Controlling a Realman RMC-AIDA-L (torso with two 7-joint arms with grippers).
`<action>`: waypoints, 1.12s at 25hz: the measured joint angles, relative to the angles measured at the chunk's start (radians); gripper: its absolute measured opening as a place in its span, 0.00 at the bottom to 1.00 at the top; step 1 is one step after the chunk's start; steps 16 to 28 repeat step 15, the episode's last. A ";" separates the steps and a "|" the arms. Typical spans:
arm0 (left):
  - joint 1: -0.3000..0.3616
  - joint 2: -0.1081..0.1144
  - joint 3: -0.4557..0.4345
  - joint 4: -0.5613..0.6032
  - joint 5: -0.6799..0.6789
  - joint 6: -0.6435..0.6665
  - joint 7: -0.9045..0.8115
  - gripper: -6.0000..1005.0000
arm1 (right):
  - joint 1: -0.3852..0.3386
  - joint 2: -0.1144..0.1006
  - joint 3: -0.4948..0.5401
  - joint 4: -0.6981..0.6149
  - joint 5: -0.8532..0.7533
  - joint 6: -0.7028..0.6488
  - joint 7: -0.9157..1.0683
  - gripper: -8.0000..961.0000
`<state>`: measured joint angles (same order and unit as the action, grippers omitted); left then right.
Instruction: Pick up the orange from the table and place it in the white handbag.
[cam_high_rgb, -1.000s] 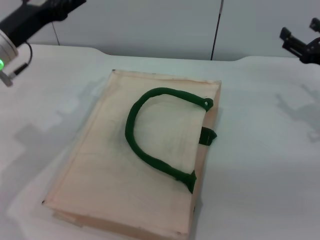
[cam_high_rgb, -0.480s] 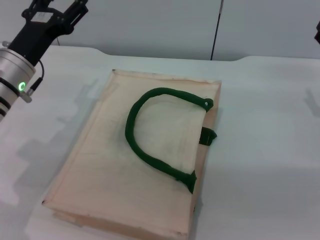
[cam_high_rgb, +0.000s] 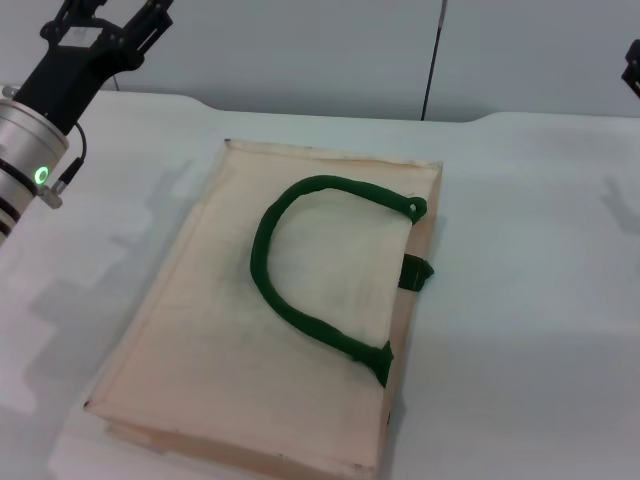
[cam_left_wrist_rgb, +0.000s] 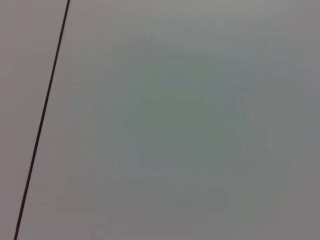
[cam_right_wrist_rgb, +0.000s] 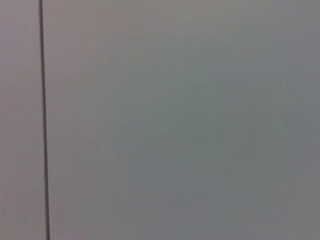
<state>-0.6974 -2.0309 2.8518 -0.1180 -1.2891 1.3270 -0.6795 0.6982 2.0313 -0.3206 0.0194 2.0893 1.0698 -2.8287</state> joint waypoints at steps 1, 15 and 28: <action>0.001 0.000 0.000 0.000 0.000 0.000 -0.002 0.86 | -0.002 0.000 0.000 0.001 0.001 0.000 0.001 0.93; 0.004 0.000 0.000 0.001 0.000 -0.003 -0.005 0.86 | -0.006 0.001 0.000 0.004 0.005 0.001 0.002 0.93; 0.004 0.000 0.000 0.001 0.000 -0.003 -0.005 0.86 | -0.006 0.001 0.000 0.004 0.005 0.001 0.002 0.93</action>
